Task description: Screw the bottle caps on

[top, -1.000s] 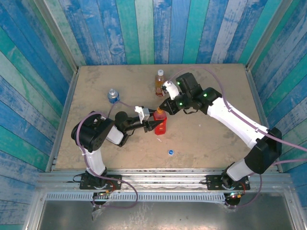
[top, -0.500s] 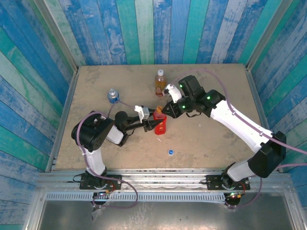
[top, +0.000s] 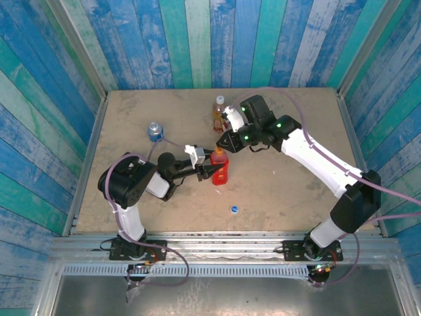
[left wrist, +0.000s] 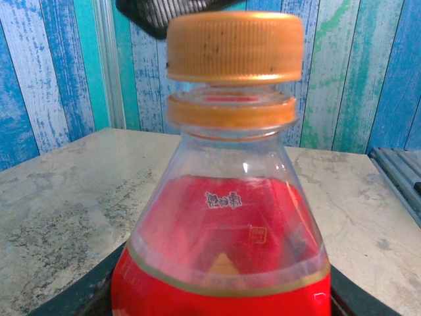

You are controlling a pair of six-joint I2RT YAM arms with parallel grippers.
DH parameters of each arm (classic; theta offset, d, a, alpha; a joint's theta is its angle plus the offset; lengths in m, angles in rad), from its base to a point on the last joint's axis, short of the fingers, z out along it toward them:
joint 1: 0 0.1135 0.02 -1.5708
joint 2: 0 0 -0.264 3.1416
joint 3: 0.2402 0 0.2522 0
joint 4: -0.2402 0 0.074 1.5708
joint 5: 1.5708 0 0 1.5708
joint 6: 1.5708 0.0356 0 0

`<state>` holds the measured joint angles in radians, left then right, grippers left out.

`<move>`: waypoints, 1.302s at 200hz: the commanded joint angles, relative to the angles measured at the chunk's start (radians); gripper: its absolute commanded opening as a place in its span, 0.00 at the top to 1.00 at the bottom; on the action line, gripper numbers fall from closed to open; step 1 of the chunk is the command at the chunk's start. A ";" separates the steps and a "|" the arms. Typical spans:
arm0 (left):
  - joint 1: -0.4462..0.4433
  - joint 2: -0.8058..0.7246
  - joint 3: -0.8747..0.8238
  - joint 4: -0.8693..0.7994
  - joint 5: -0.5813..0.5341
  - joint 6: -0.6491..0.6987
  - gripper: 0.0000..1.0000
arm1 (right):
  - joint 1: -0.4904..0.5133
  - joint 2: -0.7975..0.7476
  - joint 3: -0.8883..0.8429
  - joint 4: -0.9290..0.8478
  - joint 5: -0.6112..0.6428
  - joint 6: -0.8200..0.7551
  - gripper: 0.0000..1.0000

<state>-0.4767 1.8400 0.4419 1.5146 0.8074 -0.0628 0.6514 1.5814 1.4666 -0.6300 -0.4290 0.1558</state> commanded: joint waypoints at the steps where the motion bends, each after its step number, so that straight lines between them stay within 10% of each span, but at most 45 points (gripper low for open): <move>1: 0.002 0.028 -0.005 -0.069 0.002 0.021 0.45 | -0.002 -0.014 -0.027 -0.018 -0.058 -0.007 0.81; 260: 0.003 0.015 -0.006 -0.112 -0.023 0.043 0.45 | 0.037 -0.121 -0.174 -0.015 -0.122 -0.022 0.83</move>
<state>-0.4751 1.8397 0.4438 1.4990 0.8307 -0.0296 0.6395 1.5043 1.3464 -0.5629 -0.4885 0.1532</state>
